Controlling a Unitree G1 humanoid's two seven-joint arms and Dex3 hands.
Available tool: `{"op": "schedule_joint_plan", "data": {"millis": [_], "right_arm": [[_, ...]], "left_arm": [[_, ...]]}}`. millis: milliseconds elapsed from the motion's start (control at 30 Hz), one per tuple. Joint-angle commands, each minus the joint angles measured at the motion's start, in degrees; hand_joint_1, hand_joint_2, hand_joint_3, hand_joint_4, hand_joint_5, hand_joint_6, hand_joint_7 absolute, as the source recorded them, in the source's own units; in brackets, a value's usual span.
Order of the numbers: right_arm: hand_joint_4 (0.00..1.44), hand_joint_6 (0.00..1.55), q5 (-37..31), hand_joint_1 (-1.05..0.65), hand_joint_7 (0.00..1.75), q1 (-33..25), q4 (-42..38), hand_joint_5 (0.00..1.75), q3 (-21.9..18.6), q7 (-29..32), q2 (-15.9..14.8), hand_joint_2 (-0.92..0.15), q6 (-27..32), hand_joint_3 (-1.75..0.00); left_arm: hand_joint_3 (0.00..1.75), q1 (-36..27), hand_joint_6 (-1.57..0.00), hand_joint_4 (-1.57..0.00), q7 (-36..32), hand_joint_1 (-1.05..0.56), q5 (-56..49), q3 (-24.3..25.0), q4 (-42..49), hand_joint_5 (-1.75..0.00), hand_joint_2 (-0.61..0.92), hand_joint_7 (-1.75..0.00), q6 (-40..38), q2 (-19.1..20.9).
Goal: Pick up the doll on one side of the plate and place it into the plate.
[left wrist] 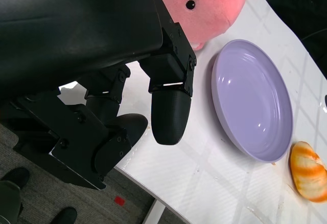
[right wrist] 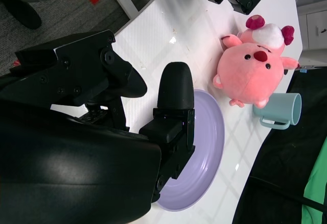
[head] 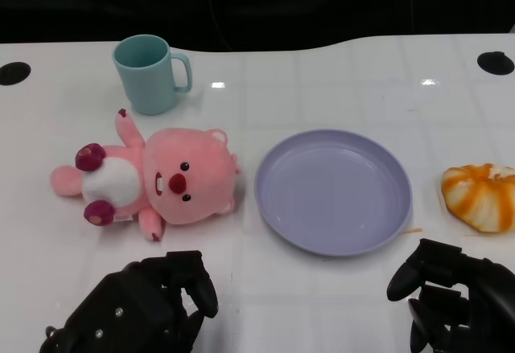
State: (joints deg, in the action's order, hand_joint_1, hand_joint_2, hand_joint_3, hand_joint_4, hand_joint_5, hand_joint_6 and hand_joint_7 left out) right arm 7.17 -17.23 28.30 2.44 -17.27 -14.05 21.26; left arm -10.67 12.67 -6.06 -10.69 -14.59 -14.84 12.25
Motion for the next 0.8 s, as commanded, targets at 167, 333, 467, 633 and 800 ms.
{"op": "schedule_joint_plan", "data": {"millis": [167, 333, 467, 633, 800], "right_arm": [[0.61, 0.49, 0.1, -0.01, 1.49, -0.4, 0.8, 1.75, -0.2, 0.0, -0.4, -0.76, -0.3, -0.97], [0.61, 0.49, 0.1, -0.02, 1.49, -0.3, 0.9, 1.75, -0.1, 0.1, -0.4, -0.76, 0.0, -0.97], [0.62, 0.5, -0.3, -0.02, 1.49, -0.1, 0.5, 1.75, 0.1, -0.1, -0.6, -0.76, -0.6, -0.97], [0.62, 0.5, -0.3, -0.03, 1.49, 0.0, 0.3, 1.75, 0.0, -0.2, -0.5, -0.75, -0.9, -0.97], [0.62, 0.5, -0.5, -0.04, 1.49, -0.1, 0.2, 1.75, 0.0, -0.3, -0.6, -0.74, -1.2, -0.98]], "left_arm": [[1.26, 0.0, -0.77, -0.8, 0.6, -0.03, 0.0, 0.4, -0.9, -1.75, 0.51, -1.61, -0.4, 0.8], [1.25, -0.1, -0.76, -0.79, 0.7, -0.02, 0.3, 0.6, -1.4, -1.75, 0.51, -1.6, -1.0, 0.8], [1.25, 0.1, -0.77, -0.78, 0.8, -0.03, 0.4, 0.7, -0.6, -1.75, 0.5, -1.6, 0.0, 0.9], [1.26, 0.1, -0.77, -0.78, 0.7, -0.04, 0.3, 0.7, -0.7, -1.75, 0.5, -1.6, -0.3, 0.8], [1.26, 0.0, -0.76, -0.78, 0.9, -0.03, 0.2, 0.7, -0.9, -1.75, 0.5, -1.6, -0.4, 0.8]]}}
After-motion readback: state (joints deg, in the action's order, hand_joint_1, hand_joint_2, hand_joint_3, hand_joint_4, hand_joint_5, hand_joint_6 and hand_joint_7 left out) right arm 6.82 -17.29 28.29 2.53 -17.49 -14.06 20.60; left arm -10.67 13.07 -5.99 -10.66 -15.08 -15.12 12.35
